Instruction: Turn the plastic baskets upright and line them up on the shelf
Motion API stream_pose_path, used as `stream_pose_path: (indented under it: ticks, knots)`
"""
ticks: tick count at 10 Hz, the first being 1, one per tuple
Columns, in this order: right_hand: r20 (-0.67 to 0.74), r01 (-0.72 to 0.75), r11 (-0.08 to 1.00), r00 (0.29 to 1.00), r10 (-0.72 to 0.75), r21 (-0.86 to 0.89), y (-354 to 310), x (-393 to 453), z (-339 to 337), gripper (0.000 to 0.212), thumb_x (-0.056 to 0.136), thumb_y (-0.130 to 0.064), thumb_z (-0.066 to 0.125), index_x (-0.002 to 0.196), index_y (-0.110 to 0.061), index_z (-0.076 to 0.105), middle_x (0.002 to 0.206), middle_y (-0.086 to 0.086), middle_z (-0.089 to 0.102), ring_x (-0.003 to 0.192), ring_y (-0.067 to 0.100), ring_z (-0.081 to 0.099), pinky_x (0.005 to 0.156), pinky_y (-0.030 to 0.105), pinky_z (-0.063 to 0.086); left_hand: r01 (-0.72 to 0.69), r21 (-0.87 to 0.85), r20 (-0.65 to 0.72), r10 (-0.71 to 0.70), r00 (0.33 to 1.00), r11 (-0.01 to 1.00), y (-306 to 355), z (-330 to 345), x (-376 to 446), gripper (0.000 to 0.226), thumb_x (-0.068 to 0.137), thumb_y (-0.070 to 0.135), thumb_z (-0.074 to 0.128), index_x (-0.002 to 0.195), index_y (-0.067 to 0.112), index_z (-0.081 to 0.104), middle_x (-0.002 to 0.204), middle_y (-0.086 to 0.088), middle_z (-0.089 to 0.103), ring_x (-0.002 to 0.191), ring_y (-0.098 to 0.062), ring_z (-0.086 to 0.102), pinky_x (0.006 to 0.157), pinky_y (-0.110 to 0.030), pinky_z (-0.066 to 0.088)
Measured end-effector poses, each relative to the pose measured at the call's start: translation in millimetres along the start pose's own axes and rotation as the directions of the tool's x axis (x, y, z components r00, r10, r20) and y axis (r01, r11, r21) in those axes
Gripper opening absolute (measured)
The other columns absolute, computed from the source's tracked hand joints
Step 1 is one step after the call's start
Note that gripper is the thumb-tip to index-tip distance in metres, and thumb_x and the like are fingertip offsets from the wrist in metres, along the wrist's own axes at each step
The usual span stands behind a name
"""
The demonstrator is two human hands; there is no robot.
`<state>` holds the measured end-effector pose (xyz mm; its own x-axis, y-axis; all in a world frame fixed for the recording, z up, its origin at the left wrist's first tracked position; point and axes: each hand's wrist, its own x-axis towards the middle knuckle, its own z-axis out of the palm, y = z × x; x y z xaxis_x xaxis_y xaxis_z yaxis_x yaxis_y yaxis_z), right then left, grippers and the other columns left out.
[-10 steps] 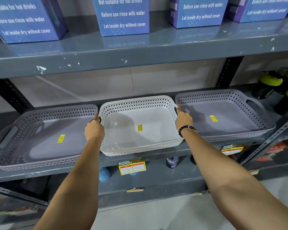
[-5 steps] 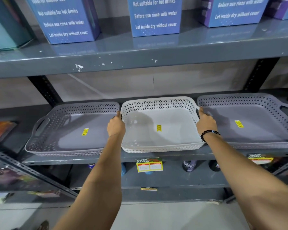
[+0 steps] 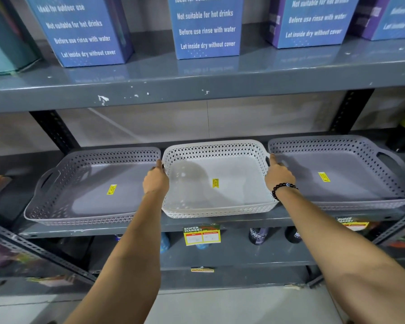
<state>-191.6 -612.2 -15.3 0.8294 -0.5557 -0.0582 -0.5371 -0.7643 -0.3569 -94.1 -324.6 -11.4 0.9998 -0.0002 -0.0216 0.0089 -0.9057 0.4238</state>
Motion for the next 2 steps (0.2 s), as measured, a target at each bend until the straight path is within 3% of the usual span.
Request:
stream_pose_path:
  ticks: [1,2]
  knots:
    - [-0.041,0.009,0.998,0.999,-0.011,-0.058,-3,-10,-3,0.060,0.099,-0.023,0.036,0.152,-0.018,0.009,0.147,0.025,0.034,0.129,0.041,0.042,0.100,0.049,0.044,-0.041,0.037,-0.005,0.041,0.999,0.998,-2,3,-6,0.053,0.102,0.028,0.030,0.148,0.005,0.019,0.152,-0.018,0.032,0.134,-0.038,0.039,0.106,-0.048,0.037]
    - [-0.119,0.064,0.994,0.990,-0.075,-0.094,-12,-22,-7,0.062,0.098,-0.027,0.038,0.151,-0.013,0.010,0.150,0.023,0.030,0.137,0.039,0.032,0.109,0.050,0.034,-0.117,0.057,-0.096,0.122,0.988,0.991,1,0,-16,0.058,0.102,0.032,0.028,0.149,0.002,0.016,0.156,-0.017,0.025,0.143,-0.034,0.025,0.119,-0.046,0.023]
